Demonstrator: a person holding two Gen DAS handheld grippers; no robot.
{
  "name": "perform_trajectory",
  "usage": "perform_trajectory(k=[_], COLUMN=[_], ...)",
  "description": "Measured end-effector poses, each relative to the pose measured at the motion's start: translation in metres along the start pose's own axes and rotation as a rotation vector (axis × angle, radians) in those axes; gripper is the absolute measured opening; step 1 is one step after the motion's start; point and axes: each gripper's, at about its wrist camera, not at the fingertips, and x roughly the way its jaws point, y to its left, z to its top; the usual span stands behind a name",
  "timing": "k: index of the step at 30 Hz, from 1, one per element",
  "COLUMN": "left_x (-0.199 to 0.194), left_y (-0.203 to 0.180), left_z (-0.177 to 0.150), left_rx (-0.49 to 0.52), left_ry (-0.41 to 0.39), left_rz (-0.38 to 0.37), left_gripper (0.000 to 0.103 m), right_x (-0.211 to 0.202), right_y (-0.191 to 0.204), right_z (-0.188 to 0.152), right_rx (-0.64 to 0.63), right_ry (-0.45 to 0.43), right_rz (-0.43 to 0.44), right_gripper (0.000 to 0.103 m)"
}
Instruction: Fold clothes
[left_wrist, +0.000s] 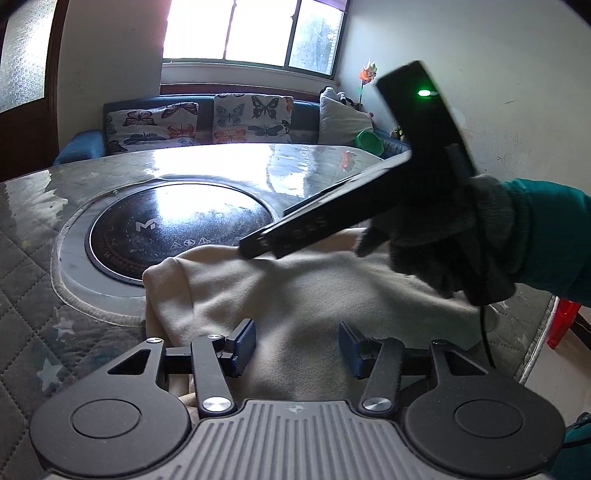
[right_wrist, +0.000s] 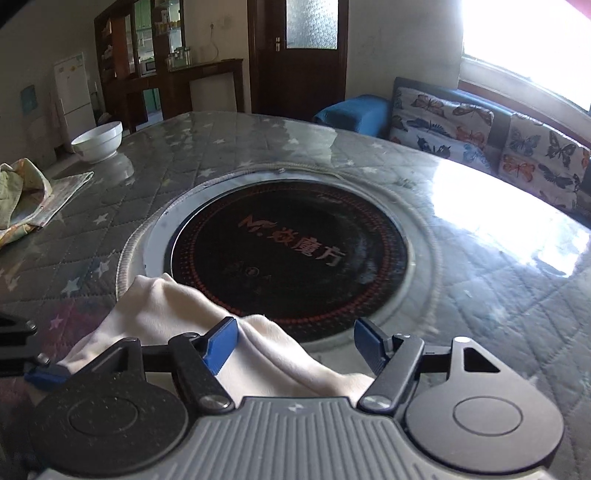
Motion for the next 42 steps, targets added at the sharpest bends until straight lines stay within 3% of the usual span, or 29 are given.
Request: perform_trajectory(k=[14, 20, 27, 34, 42], left_x=[-0.005, -0.006, -0.012, -0.009, 0.004], left_y=[0.002, 0.003, 0.003, -0.011, -0.018], left_z=[-0.002, -0.003, -0.002, -0.001, 0.001], left_rx=[-0.011, -0.018, -0.023, 0.019, 0.045], left_ry=[-0.009, -0.012, -0.019, -0.027, -0.018], left_rz=[0.008, 0.012, 0.021, -0.019, -0.048], left_gripper=[0.060, 0.061, 0.063, 0.064, 0.064], right_x=[0.003, -0.013, -0.033, -0.047, -0.037], right_y=[-0.004, 0.008, 0.010, 0.000, -0.007], right_z=[0.013, 0.001, -0.017, -0.032, -0.028], right_rx=[0.039, -0.044, -0.034, -0.031, 0.013], right_ry=[-0.027, -0.002, -0.015, -0.017, -0.018], right_rz=[0.010, 0.037, 0.037, -0.018, 0.001], right_gripper=[0.073, 0.077, 0.079, 0.080, 0.081])
